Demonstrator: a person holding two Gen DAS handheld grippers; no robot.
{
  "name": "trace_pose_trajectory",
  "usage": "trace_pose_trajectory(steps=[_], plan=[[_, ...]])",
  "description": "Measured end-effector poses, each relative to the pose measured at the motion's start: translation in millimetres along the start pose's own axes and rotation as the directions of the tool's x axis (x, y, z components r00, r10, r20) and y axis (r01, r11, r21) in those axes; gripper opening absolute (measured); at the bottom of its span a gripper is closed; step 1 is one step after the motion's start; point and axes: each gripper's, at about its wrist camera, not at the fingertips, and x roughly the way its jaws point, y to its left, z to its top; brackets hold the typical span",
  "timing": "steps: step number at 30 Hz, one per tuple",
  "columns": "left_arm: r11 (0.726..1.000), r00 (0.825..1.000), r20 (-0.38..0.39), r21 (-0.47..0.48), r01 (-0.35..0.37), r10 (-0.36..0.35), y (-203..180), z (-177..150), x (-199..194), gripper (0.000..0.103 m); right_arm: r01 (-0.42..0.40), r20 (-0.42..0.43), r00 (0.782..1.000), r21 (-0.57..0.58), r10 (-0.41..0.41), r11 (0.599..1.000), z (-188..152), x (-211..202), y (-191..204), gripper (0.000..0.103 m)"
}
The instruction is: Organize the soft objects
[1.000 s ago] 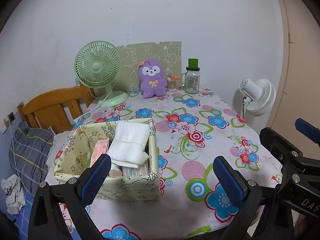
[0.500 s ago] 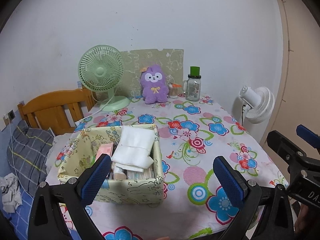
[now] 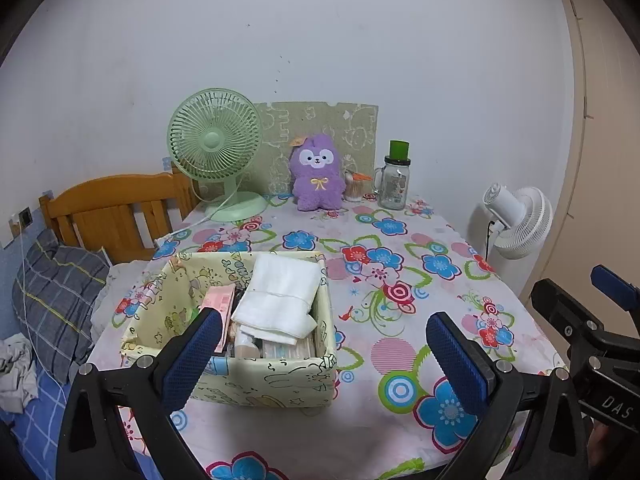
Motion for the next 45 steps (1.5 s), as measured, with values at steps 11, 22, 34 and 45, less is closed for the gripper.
trace_pose_trajectory(steps=[11,22,34,45], plan=[[1.000,1.000,0.014,-0.008,-0.013,0.013,3.9,0.8,-4.5,0.103,-0.007,0.002,1.000,-0.002,0.007,1.000,1.3,-0.3,3.9,0.103],[1.000,1.000,0.011,-0.011,-0.013,0.013,7.9,0.6,-5.8,0.103,-0.001,0.004,1.000,0.002,0.001,1.000,1.0,-0.2,3.9,0.103],[1.000,1.000,0.013,-0.007,-0.018,0.018,6.8,1.4,-6.3,0.103,0.000,0.002,1.000,0.007,0.000,1.000,1.0,-0.4,2.5,0.103],[1.000,1.000,0.011,-0.005,-0.020,0.020,5.6,2.3,-6.6,0.103,-0.001,-0.004,1.000,0.008,0.001,1.000,1.8,-1.0,2.1,0.103]])
